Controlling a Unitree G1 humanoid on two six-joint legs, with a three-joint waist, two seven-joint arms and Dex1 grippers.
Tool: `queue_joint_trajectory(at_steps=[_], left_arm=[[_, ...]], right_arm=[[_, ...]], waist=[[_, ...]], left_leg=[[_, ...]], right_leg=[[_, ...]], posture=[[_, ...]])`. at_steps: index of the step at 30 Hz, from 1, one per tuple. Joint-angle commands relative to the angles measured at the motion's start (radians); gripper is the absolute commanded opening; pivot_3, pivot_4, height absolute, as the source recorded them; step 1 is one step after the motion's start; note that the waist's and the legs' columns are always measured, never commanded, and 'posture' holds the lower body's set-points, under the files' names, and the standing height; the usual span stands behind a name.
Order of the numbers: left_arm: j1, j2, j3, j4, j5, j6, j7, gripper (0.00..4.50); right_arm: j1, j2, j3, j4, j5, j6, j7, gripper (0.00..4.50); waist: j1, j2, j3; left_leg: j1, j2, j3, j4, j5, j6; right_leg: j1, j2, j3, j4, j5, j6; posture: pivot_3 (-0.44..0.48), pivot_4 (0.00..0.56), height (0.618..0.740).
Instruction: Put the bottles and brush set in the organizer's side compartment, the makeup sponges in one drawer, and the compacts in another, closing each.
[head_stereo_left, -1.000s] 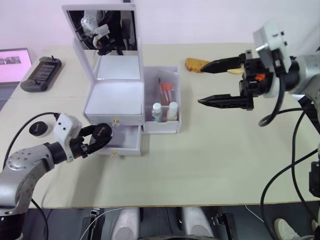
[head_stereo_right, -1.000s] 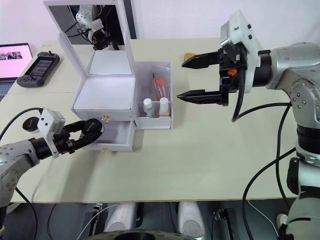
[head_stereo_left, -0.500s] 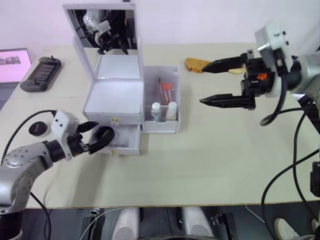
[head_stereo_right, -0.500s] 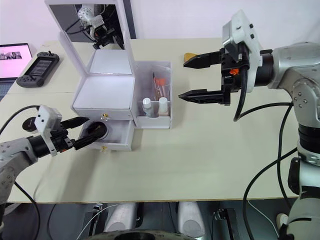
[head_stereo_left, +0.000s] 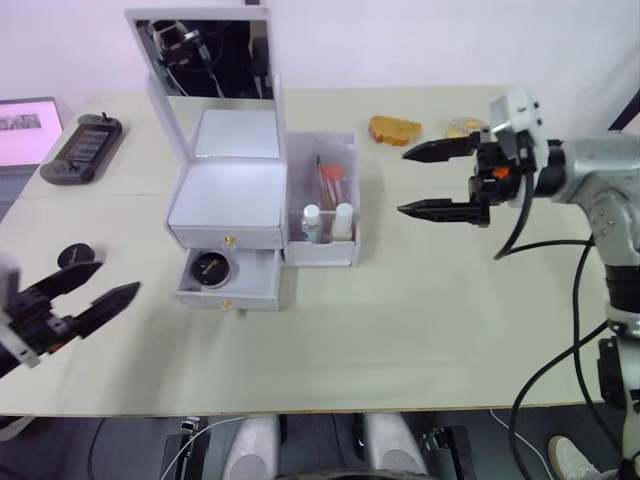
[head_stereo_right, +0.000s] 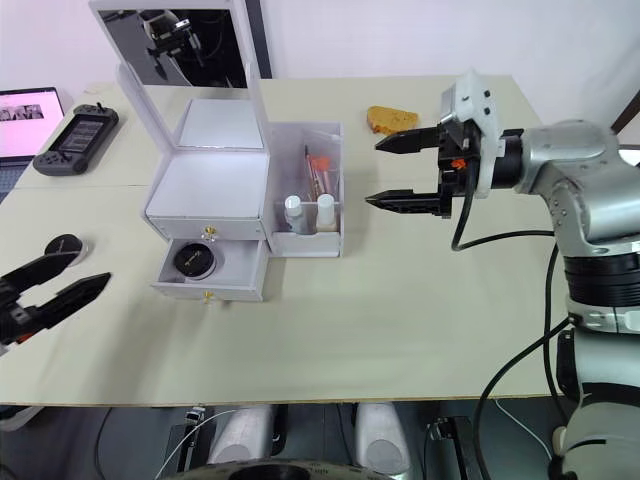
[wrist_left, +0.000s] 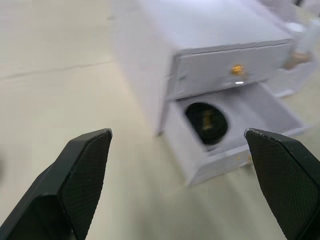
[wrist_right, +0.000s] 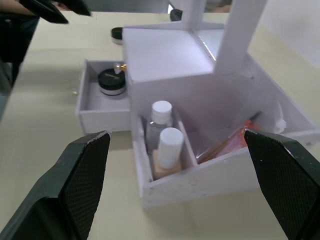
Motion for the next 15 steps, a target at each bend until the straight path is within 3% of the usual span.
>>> queue_joint_trajectory(at_steps=[1, 8, 15], left_arm=[[0.113, -0.039, 0.075, 0.100, 0.101, -0.134, -0.054, 4.47], [0.132, -0.119, 0.119, 0.294, 0.198, -0.375, -0.002, 4.47], [0.111, -0.135, 0.099, 0.416, 0.207, -0.466, 0.013, 4.47]], right_arm=[[0.041, -0.009, -0.067, 0.033, -0.026, -0.060, -0.022, 4.50], [0.241, -0.035, -0.128, 0.197, -0.090, -0.159, -0.043, 4.50], [0.370, -0.045, -0.188, 0.198, -0.106, -0.189, -0.069, 4.50]], waist=[[-0.002, 0.000, 0.000], [0.014, -0.003, -0.001], [-0.003, -0.001, -0.001]], left_leg=[[0.000, 0.000, 0.000, 0.000, 0.000, 0.000], [0.000, 0.000, 0.000, 0.001, 0.000, 0.000], [0.001, 0.000, 0.001, 0.000, 0.000, 0.000]], right_leg=[[0.001, 0.000, 0.000, -0.002, 0.000, 0.000], [0.002, -0.001, -0.001, -0.004, 0.000, -0.001], [0.002, -0.001, 0.000, -0.002, 0.000, -0.001]], posture=[[0.000, 0.150, 0.740], [0.000, 0.150, 0.740], [0.000, 0.150, 0.740]])
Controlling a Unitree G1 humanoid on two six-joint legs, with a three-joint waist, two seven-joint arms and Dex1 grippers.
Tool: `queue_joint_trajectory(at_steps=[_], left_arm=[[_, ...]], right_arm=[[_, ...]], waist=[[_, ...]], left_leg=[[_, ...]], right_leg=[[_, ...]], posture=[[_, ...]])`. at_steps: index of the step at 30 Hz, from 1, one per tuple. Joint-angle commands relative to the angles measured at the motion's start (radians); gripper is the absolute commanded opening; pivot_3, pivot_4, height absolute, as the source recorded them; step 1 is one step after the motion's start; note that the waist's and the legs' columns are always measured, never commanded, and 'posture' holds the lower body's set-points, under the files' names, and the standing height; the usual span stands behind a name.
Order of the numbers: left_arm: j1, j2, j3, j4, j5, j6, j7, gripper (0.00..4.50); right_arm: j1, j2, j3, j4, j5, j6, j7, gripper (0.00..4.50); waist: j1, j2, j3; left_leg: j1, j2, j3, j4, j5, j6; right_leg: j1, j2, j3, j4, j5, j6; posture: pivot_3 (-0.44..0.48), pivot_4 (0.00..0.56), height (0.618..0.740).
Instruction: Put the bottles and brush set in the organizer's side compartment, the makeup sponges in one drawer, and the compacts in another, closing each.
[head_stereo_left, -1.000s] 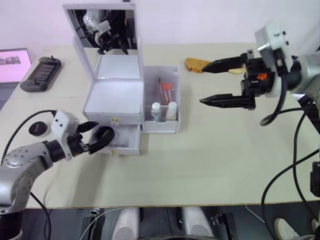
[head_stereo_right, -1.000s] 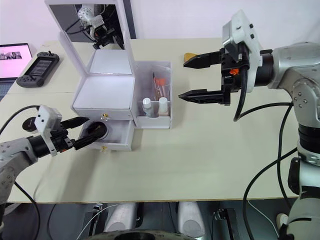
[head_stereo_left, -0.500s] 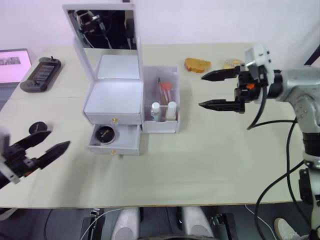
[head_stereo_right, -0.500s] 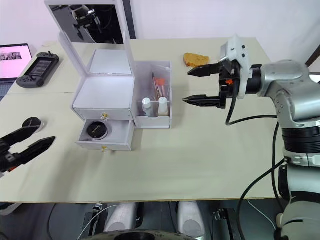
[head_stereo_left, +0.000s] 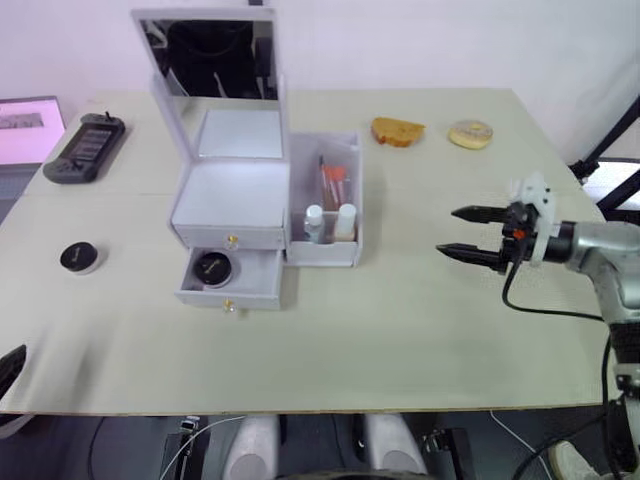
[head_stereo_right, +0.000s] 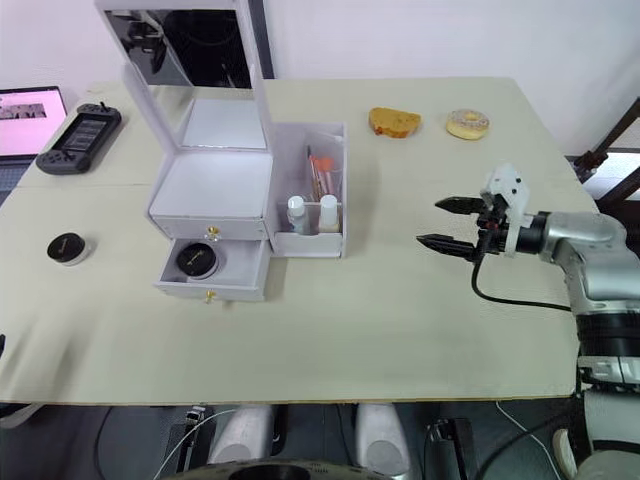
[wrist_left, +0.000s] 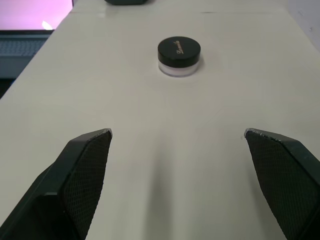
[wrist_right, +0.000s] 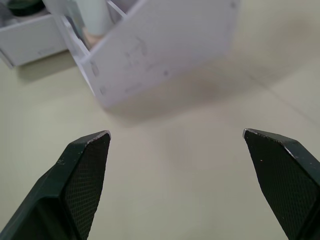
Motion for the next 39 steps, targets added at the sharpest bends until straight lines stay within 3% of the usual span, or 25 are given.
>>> queue_joint_trajectory(at_steps=[1, 12, 18, 25, 29, 39], left_arm=[[0.003, 0.001, 0.005, 0.046, 0.004, -0.043, 0.000, 4.47], [-0.026, -0.003, -0.065, 0.000, 0.003, -0.017, 0.064, 4.47], [-0.154, 0.051, -0.104, -0.178, -0.032, 0.180, 0.269, 4.47], [-0.284, 0.118, -0.199, -0.195, 0.030, 0.282, 0.378, 4.47], [-0.426, 0.160, -0.275, -0.075, 0.074, 0.344, 0.446, 4.47], [-0.698, 0.175, -0.412, 0.320, 0.211, 0.214, 0.464, 4.47]], right_arm=[[0.019, -0.018, -0.050, -0.031, 0.006, -0.017, -0.010, 4.50], [-0.059, -0.019, -0.012, -0.212, 0.085, 0.093, 0.053, 4.50], [-0.217, -0.042, 0.023, -0.336, 0.170, 0.241, 0.101, 4.50], [-0.372, -0.019, 0.077, -0.393, 0.207, 0.337, 0.085, 4.50], [-0.425, 0.001, 0.102, -0.391, 0.197, 0.356, 0.059, 4.50], [-0.453, -0.005, 0.104, -0.392, 0.188, 0.385, 0.023, 4.50]], waist=[[-0.004, 0.000, 0.000], [-0.013, 0.000, 0.000], [-0.006, 0.000, 0.000], [-0.002, 0.000, 0.000], [0.004, 0.000, 0.001], [0.005, 0.000, 0.000]], left_leg=[[0.000, 0.000, 0.000, 0.000, 0.000, 0.000], [0.000, 0.000, -0.001, 0.001, 0.000, 0.000], [0.000, 0.000, -0.001, 0.001, 0.000, 0.000], [0.000, 0.000, -0.001, 0.000, 0.000, 0.000], [0.000, 0.000, -0.001, 0.000, 0.000, 0.000], [-0.001, 0.000, -0.001, 0.000, 0.000, 0.000]], right_leg=[[0.000, 0.000, 0.000, 0.000, 0.000, 0.000], [0.000, 0.000, 0.000, 0.001, 0.000, 0.000], [0.000, 0.000, 0.000, 0.002, 0.000, 0.000], [0.000, 0.000, 0.000, 0.002, 0.000, 0.001], [-0.001, 0.000, 0.000, 0.002, 0.001, 0.003], [-0.002, 0.001, 0.000, 0.004, 0.003, 0.005]], posture=[[0.000, 0.150, 0.740], [0.000, 0.150, 0.740], [0.000, 0.150, 0.740], [0.000, 0.150, 0.740], [0.000, 0.150, 0.740], [0.000, 0.150, 0.740]])
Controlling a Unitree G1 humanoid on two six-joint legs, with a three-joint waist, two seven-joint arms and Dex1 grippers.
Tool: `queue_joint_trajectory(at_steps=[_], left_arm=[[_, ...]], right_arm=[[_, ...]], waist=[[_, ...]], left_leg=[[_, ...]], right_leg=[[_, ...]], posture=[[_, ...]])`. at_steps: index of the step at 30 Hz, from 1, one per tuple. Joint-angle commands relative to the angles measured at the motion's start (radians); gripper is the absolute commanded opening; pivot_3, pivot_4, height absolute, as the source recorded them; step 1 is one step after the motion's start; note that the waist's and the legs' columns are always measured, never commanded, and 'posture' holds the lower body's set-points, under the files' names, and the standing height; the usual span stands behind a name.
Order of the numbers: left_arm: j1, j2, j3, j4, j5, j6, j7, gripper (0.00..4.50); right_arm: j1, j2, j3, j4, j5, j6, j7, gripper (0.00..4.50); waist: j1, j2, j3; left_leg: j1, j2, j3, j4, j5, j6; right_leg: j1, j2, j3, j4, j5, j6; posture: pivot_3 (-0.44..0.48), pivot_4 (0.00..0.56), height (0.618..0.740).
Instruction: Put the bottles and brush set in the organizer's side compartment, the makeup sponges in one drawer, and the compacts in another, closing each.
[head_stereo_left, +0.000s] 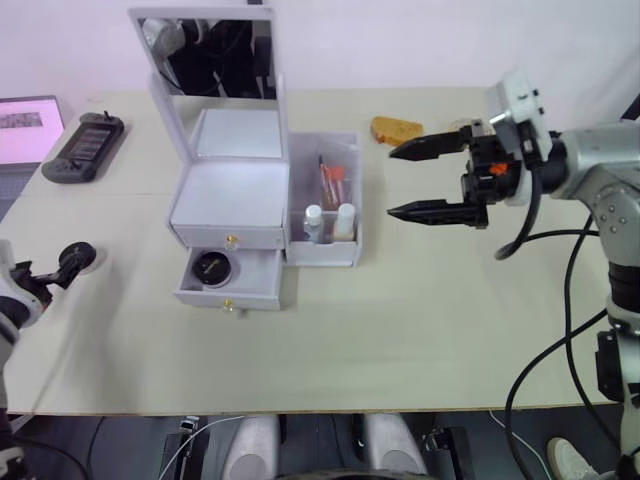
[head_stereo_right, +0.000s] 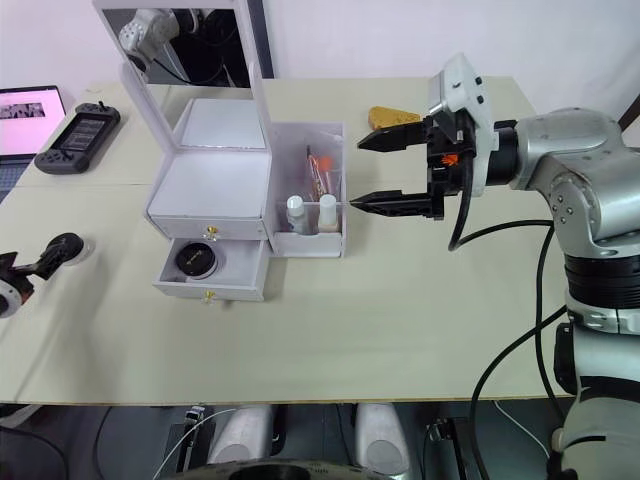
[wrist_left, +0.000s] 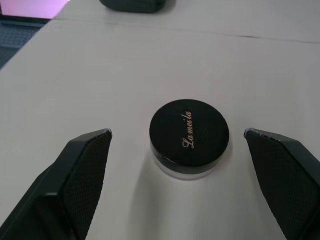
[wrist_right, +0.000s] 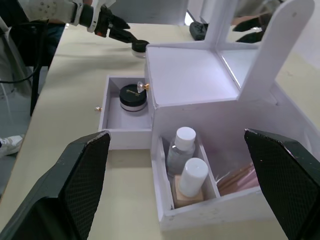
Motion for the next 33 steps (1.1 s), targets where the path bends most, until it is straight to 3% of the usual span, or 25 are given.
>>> queue_joint_trajectory(at_steps=[1, 11, 20, 24, 33], left_arm=[[-0.063, 0.011, -0.024, 0.127, 0.047, -0.099, -0.012, 4.47], [-0.274, 0.033, -0.129, 0.421, 0.131, -0.207, -0.041, 4.47], [-0.208, 0.041, -0.127, 0.270, 0.110, -0.052, -0.035, 4.47], [-0.205, 0.043, -0.112, 0.230, 0.102, -0.008, -0.016, 2.71], [-0.229, 0.048, -0.104, 0.157, 0.086, 0.039, -0.002, 2.67]], right_arm=[[-0.033, -0.020, -0.027, -0.022, 0.003, 0.008, -0.012, 4.50], [-0.061, -0.032, -0.023, -0.006, -0.053, -0.012, -0.055, 4.50], [-0.020, -0.055, -0.047, -0.004, -0.062, -0.018, -0.064, 4.50], [-0.012, -0.052, -0.042, 0.003, -0.067, -0.034, -0.061, 4.50], [-0.025, -0.040, -0.025, 0.026, -0.070, -0.052, -0.054, 4.50]], waist=[[-0.002, 0.000, 0.000], [-0.003, 0.000, 0.000], [-0.003, 0.000, 0.000], [-0.002, 0.000, 0.000], [-0.002, 0.000, 0.000]], left_leg=[[0.000, 0.000, 0.000, 0.000, 0.000, 0.000], [0.000, 0.000, 0.000, 0.001, 0.000, 0.000], [0.000, 0.000, 0.000, 0.000, 0.000, 0.000], [0.000, 0.000, 0.000, 0.000, 0.000, 0.000], [0.000, 0.000, 0.000, 0.000, 0.000, -0.001]], right_leg=[[-0.001, 0.000, 0.000, 0.001, 0.000, 0.000], [-0.003, 0.000, 0.000, 0.007, 0.000, 0.000], [-0.003, 0.000, 0.000, 0.008, 0.000, 0.001], [-0.004, 0.000, 0.000, 0.008, 0.000, 0.001], [-0.004, 0.000, 0.000, 0.008, 0.000, 0.001]], posture=[[0.000, 0.150, 0.740], [0.000, 0.150, 0.740], [0.000, 0.150, 0.740], [0.000, 0.150, 0.740], [0.000, 0.150, 0.740]])
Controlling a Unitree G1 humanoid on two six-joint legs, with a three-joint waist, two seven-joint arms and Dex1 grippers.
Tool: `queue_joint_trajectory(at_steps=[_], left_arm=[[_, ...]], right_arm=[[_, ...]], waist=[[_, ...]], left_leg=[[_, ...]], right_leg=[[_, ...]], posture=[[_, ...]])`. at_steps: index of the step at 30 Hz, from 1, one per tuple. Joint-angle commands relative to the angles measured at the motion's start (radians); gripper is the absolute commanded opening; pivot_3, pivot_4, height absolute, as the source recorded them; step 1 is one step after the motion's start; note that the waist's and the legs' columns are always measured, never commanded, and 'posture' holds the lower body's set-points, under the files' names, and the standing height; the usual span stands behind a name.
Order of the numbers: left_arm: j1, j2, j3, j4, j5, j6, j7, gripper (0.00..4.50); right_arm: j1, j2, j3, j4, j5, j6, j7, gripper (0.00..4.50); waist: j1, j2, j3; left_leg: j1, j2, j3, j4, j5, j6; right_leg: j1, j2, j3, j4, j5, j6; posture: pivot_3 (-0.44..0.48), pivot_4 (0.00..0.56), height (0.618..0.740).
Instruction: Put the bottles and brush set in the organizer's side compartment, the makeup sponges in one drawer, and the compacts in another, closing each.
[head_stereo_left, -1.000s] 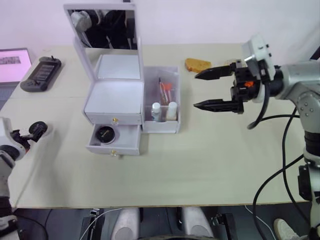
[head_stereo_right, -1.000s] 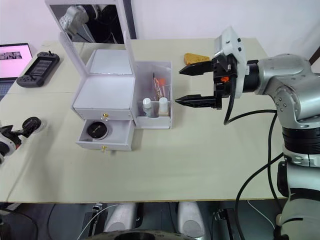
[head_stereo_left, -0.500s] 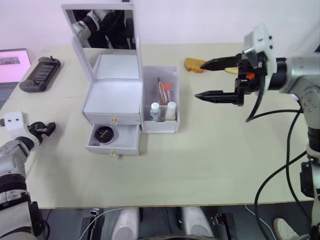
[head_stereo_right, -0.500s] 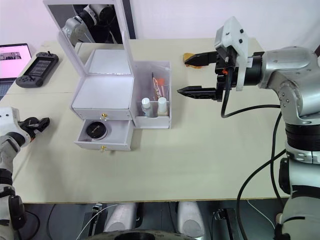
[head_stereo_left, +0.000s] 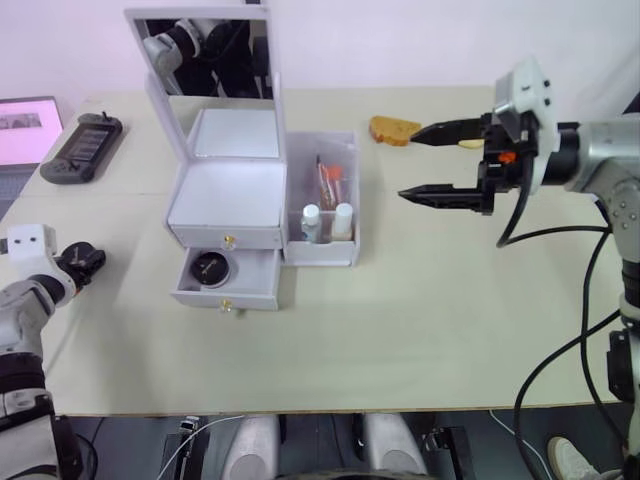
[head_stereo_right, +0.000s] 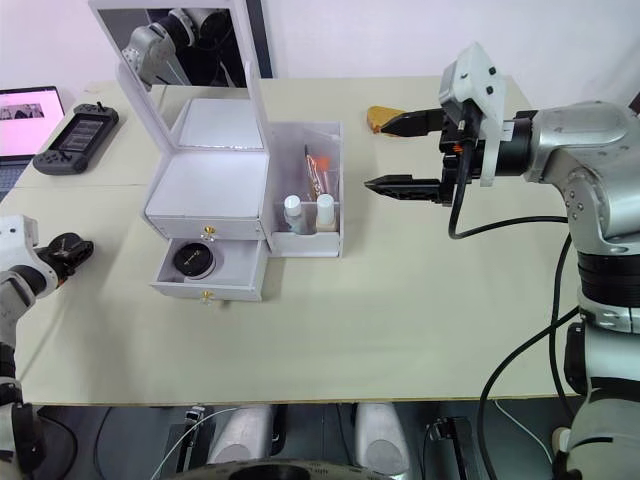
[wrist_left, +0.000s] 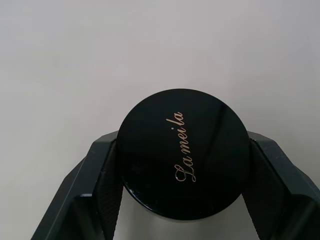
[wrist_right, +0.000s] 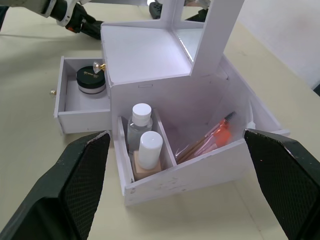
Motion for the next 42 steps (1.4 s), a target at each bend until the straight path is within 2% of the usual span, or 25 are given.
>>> queue_joint_trajectory(at_steps=[1, 8, 15, 22, 27, 34, 38, 42], left_arm=[[-0.013, 0.029, 0.037, -0.093, -0.022, 0.014, 0.000, 2.67], [-0.064, 0.049, 0.032, -0.476, -0.161, 0.075, -0.105, 2.67], [-0.071, 0.095, 0.020, -0.695, -0.292, 0.163, -0.227, 2.67], [0.038, 0.216, 0.051, -0.888, -0.498, 0.390, -0.367, 2.67], [0.107, 0.289, 0.042, -0.992, -0.622, 0.491, -0.446, 2.67], [0.183, 0.260, -0.030, -1.061, -0.612, 0.485, -0.407, 2.67], [0.198, 0.199, -0.108, -1.060, -0.544, 0.442, -0.337, 2.67], [0.237, 0.161, -0.166, -1.064, -0.491, 0.408, -0.325, 2.67]], right_arm=[[-0.023, 0.000, -0.020, -0.009, 0.002, -0.016, 0.006, 4.50], [-0.037, 0.017, -0.004, 0.004, -0.002, -0.019, 0.012, 4.50], [-0.045, 0.036, 0.007, 0.017, -0.008, -0.026, 0.017, 4.50], [-0.034, 0.040, 0.007, 0.025, -0.010, -0.033, 0.036, 4.50], [-0.039, 0.064, 0.015, 0.035, -0.017, -0.041, 0.030, 4.50], [-0.036, 0.075, 0.009, 0.012, -0.012, -0.022, 0.008, 4.50], [-0.031, 0.069, 0.000, -0.006, -0.006, -0.004, -0.006, 4.50], [-0.026, 0.060, -0.005, -0.014, -0.005, 0.000, -0.008, 4.50]], waist=[[0.000, 0.000, 0.000], [0.003, -0.001, 0.001], [-0.007, 0.000, 0.001], [-0.024, 0.000, 0.001], [-0.026, 0.000, 0.002], [-0.024, 0.001, 0.002], [-0.023, 0.001, 0.002], [-0.024, 0.001, 0.002]], left_leg=[[0.000, 0.000, 0.000, 0.000, 0.000, 0.000], [-0.001, 0.000, 0.000, 0.000, 0.002, -0.003], [-0.001, 0.000, 0.000, -0.001, 0.002, -0.003], [-0.001, 0.000, 0.000, -0.001, 0.002, -0.003], [-0.001, 0.000, 0.000, -0.001, 0.002, -0.003], [-0.001, 0.000, 0.000, -0.001, 0.002, -0.003], [-0.001, 0.000, 0.000, -0.001, 0.002, -0.003], [-0.001, 0.000, 0.000, -0.001, 0.002, -0.003]], right_leg=[[0.000, 0.000, 0.000, 0.000, 0.000, 0.000], [0.000, 0.000, 0.000, 0.000, 0.000, 0.000], [-0.001, 0.000, 0.000, 0.000, 0.000, 0.000], [-0.001, 0.000, 0.000, 0.000, 0.000, 0.000], [-0.002, 0.000, 0.000, 0.001, -0.001, 0.000], [-0.002, 0.000, 0.001, 0.000, -0.001, 0.000], [-0.001, 0.000, 0.001, 0.000, -0.001, 0.000], [-0.001, 0.000, 0.001, 0.000, -0.001, 0.000]], posture=[[0.000, 0.150, 0.740], [0.000, 0.150, 0.740], [0.000, 0.150, 0.740], [0.000, 0.150, 0.740], [0.000, 0.150, 0.740], [0.000, 0.150, 0.740], [0.000, 0.150, 0.740], [0.000, 0.150, 0.740]])
